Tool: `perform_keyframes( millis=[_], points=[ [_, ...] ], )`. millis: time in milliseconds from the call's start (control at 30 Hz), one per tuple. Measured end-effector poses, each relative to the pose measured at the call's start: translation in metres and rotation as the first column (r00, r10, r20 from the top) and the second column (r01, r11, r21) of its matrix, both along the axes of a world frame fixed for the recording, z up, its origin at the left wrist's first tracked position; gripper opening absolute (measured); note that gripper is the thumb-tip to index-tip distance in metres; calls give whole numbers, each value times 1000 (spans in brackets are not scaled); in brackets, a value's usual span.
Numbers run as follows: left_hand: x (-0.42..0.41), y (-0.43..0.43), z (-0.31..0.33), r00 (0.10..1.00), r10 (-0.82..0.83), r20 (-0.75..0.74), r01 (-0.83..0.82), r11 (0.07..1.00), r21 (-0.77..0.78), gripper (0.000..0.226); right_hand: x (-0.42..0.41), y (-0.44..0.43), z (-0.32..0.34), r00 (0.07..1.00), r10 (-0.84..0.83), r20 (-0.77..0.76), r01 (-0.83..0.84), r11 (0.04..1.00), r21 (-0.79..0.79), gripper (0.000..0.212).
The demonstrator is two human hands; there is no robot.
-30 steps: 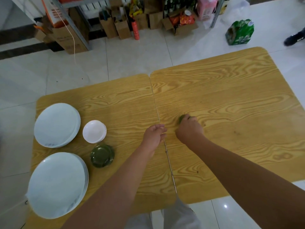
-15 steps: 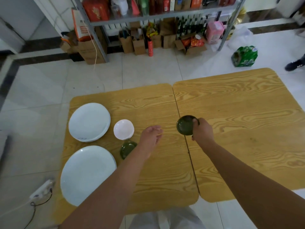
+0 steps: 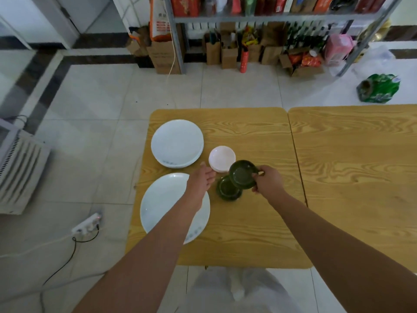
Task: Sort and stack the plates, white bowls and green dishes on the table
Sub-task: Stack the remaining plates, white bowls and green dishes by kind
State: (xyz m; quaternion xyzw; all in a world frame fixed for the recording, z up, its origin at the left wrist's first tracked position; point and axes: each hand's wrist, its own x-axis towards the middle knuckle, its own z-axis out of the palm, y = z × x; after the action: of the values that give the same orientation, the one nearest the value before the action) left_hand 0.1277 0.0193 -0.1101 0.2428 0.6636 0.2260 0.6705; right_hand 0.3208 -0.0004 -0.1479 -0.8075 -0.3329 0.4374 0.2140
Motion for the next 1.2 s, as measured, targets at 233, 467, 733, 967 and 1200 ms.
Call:
perform_keyframes(
  millis=[233, 467, 733, 967, 1200],
  points=[
    [-14, 0, -10, 999, -27, 36, 29, 999, -46, 51, -30, -7, -28, 997, 63, 37, -61, 997, -57, 33],
    [-19, 1, -22, 998, -55, 26, 56, 997, -57, 48, -38, -9, -40, 988, 95, 121, -88, 994, -60, 29],
    [-10, 2, -27, 993, -105, -49, 101, 992, -82, 42, -40, -11, -48, 989, 78, 127, -68, 994, -81, 41],
    [13, 8, -32, 975, -106, -195, 80, 988, -135, 51, -37, -10, -43, 990, 86, 115, -77, 994, -80, 51],
    [27, 8, -33, 973, -126, -195, 94, 981, -168, 52, -43, -6, -33, 995, -60, -77, 58, 998, -36, 47]
  ],
)
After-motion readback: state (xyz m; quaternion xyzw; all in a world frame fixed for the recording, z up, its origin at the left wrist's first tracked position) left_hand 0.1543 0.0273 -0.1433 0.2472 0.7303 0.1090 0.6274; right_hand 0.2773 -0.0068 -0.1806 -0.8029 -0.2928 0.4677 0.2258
